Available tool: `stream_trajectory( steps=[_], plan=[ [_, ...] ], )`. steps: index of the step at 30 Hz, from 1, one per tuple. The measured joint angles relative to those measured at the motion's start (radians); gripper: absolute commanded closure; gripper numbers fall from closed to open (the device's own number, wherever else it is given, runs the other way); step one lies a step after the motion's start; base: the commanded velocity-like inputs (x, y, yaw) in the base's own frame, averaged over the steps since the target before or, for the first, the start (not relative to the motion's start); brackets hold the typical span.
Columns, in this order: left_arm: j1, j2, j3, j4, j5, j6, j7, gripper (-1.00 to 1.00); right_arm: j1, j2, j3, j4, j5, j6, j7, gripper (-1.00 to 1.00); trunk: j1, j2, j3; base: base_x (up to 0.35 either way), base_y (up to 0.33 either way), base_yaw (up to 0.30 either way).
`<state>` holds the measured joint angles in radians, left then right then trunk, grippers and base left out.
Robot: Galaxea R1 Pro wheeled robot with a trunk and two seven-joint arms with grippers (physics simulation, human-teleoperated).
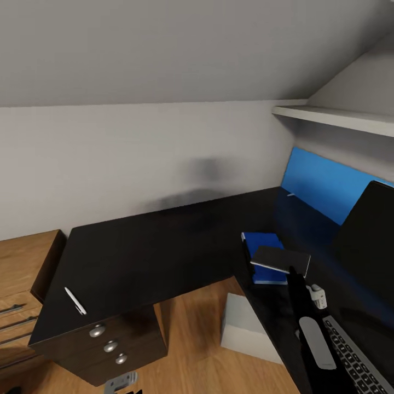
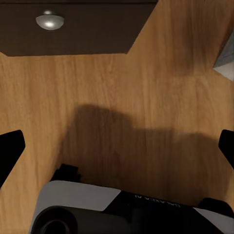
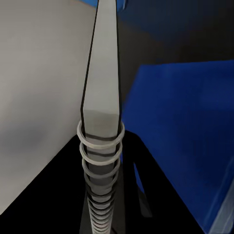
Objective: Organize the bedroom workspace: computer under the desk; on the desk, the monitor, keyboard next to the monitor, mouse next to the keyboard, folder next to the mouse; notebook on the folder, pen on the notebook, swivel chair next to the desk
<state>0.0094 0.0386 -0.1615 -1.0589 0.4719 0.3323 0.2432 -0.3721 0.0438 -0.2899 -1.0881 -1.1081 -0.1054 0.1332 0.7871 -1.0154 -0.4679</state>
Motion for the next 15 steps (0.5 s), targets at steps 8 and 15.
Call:
stream_trajectory(
  steps=[8,15],
  plan=[
    [0.0,-0.001,-0.001,0.012,-0.001,0.0,0.001,-1.0,0.0,0.0,0.0,0.0,-0.001,0.001,0.002,1.0,0.0,0.0,0.0,0.184,0.0,0.0],
    [0.0,-0.002,-0.002,0.025,-0.001,0.0,0.002,-1.0,0.0,0.001,-0.001,0.0,-0.001,-0.001,0.006,1.0,0.0,0.0,0.0,0.173,0.0,0.0]
  ],
)
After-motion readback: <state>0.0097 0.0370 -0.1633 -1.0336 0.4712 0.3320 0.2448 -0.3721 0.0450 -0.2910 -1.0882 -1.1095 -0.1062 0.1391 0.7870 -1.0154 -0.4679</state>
